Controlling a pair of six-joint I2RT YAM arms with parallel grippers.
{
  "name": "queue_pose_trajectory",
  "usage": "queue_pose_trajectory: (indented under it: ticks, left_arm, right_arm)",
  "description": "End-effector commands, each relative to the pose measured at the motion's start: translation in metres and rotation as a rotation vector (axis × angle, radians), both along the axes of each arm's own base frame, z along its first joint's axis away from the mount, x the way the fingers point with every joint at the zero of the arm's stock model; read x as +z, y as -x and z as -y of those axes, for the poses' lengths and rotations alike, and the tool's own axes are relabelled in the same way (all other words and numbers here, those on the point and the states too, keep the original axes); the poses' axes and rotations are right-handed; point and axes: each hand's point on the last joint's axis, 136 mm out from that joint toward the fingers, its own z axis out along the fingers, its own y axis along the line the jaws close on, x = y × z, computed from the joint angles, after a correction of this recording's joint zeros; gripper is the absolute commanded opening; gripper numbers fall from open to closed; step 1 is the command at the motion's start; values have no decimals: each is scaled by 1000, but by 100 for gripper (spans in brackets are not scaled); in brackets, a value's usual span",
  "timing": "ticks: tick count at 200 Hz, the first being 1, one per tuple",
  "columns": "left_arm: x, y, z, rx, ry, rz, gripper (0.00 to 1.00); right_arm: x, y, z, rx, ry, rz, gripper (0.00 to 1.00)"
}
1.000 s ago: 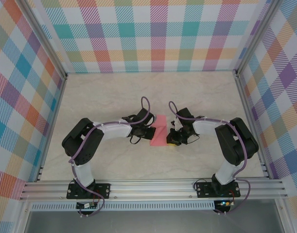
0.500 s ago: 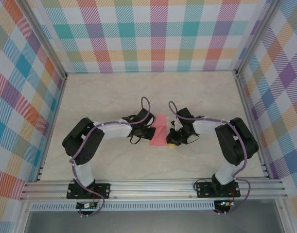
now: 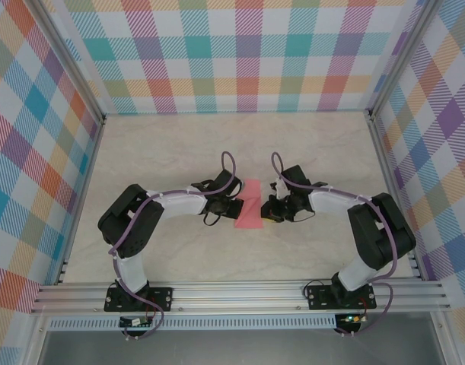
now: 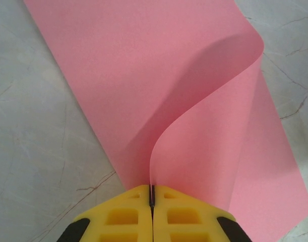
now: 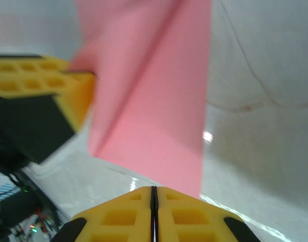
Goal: Fold a paper plane with a square sheet of paper (fold left side to right side)
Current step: Fold the triangle a second time at the center of the table.
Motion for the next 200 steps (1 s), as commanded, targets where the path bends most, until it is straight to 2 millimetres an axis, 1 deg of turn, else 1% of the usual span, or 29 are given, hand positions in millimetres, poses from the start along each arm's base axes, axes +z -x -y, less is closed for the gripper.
queue_pose_trajectory:
  ticks: [1,18,41,64,105,150,180,200]
  left_arm:
    - [-13,4,-3,-23,-22,-36,6]
    - [-15,5,-3,-25,-25,-40,6]
    - [-16,6,-3,-27,-34,-41,6]
    - [-16,7,-3,-30,-41,-37,6]
    - [-16,8,-2,-34,-48,-36,6]
    - [-17,8,-1,-37,-56,-37,6]
    - [-17,9,-1,-47,-72,-33,6]
    - [-17,8,0,-47,-74,-31,6]
  right_arm:
    - [25,-22,-18,-29,-124,59,9]
    - [28,-34,-25,-45,-150,69,9]
    - [28,-44,-38,-28,-165,64,9]
    - [23,-48,-50,-8,-164,51,9]
    - [7,-52,-58,-4,-149,24,9]
    - [-11,-48,-58,11,-99,-9,9]
    - [-21,-46,-53,12,-54,-20,9]
    - [-24,-44,-48,14,-23,-20,9]
